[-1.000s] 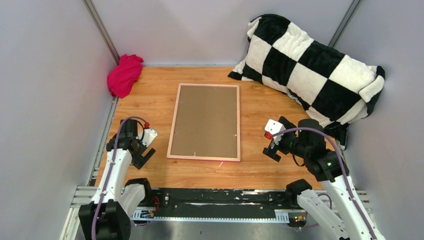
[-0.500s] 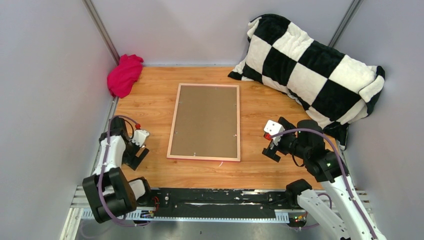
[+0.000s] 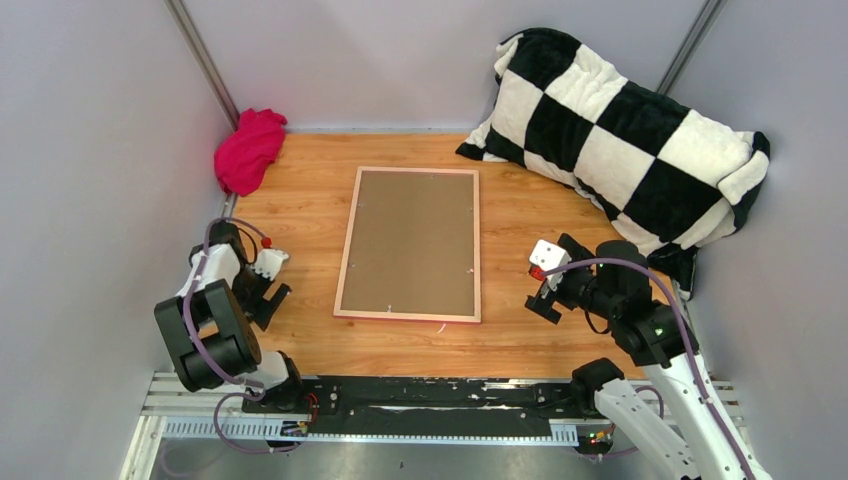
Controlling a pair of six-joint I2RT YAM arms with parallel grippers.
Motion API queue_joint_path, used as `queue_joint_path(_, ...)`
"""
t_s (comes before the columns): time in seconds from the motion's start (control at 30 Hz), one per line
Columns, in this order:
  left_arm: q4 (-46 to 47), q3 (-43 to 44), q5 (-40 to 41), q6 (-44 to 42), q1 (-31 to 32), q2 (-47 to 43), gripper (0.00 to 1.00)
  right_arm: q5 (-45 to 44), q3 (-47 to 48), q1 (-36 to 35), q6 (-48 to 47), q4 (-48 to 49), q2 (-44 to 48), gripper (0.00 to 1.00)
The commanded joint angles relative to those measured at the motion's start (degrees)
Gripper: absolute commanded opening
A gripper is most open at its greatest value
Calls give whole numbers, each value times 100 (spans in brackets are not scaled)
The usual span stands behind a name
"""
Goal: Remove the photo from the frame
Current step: Pick up the screwdriver from the center of the board.
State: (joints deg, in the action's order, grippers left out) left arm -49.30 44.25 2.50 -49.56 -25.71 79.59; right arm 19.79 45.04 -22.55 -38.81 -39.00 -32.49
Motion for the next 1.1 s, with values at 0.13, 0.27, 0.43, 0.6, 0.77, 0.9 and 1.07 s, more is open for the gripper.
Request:
queue_joint_path(0.13, 99, -125, 160, -485, -51, 298, 75, -113, -77, -104, 66, 33, 72, 100)
queue_joint_path(0.27, 237, -139, 196, -405, -49, 513, 64, -149, -66, -101, 66, 33, 93, 100)
queue_joint_path(0.43, 448, -228, 215, -366, -48, 765, 48, -202, -7, -101, 58, 29, 136, 100)
queue_joint_path(0.6, 469, -169, 3, -288, -40, 940, 11, -184, 177, -101, 15, -7, 81, 100)
queue_joint_path(0.77, 424, 168, -211, 24, 173, 733, 0, 86, 637, -144, 66, -72, -308, 100)
queue_joint_path(0.9, 278, 720, -559, 629, 834, 216, 0, 494, 1223, -145, 335, 23, -763, 100)
queue_joint_path(1.07, 96, 2029, -1890, 1989, 1443, -412, 0, 778, 1953, -141, 1052, 483, -1388, 100)
